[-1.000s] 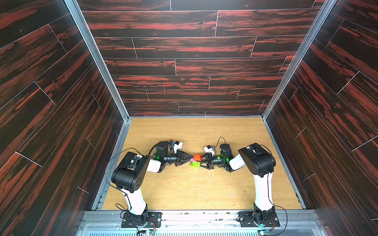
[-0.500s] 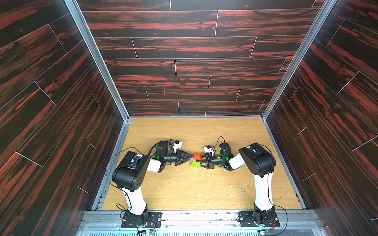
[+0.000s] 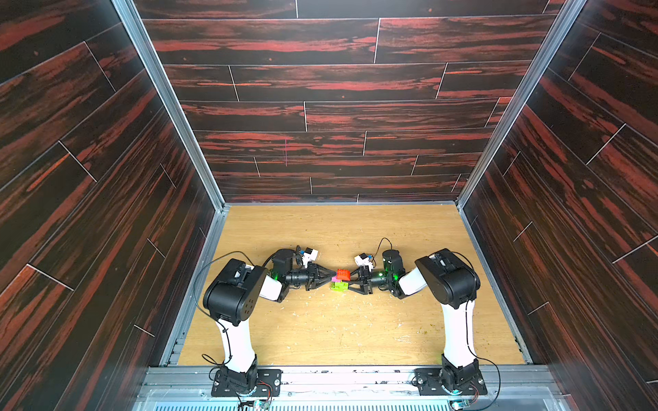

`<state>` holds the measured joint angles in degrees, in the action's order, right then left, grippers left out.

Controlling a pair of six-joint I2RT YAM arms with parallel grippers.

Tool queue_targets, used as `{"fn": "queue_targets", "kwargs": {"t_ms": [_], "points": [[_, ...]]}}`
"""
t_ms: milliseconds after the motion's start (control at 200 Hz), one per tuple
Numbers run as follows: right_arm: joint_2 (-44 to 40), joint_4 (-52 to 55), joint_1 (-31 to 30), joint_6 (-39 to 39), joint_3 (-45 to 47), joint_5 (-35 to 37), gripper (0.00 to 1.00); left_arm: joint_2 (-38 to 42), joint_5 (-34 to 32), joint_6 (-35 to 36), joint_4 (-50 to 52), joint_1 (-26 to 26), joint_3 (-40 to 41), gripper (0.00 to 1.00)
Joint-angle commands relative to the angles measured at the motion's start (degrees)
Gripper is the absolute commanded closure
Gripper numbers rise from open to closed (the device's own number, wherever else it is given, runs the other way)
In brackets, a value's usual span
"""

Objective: Assemble the letter s with lego
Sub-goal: Assemble the lego brick with the lego brick.

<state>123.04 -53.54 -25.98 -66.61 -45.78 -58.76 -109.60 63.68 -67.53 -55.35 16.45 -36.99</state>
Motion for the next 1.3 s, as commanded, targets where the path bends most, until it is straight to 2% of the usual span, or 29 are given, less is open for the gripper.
{"fn": "queue_targets", "kwargs": {"t_ms": [0,215,681,1293], "points": [[4.75,7.57,-0.21,-0.54,3.02,3.57,0.48,-0.31,1.52,0.23,-2.75,-0.28,0.7,0.81],[5.05,7.48,-0.13,-0.5,3.23,3.3,0.48,-1.09,1.89,0.98,-1.85,-0.28,0.5,0.82],[5.23,7.48,-0.15,-0.19,2.89,2.95,0.49,-1.47,2.77,7.56,7.48,-0.97,-0.89,0.82],[5.72,5.21,-0.16,-0.67,3.42,2.78,0.5,-3.81,2.45,6.28,6.92,-1.15,-1.64,0.78]]}}
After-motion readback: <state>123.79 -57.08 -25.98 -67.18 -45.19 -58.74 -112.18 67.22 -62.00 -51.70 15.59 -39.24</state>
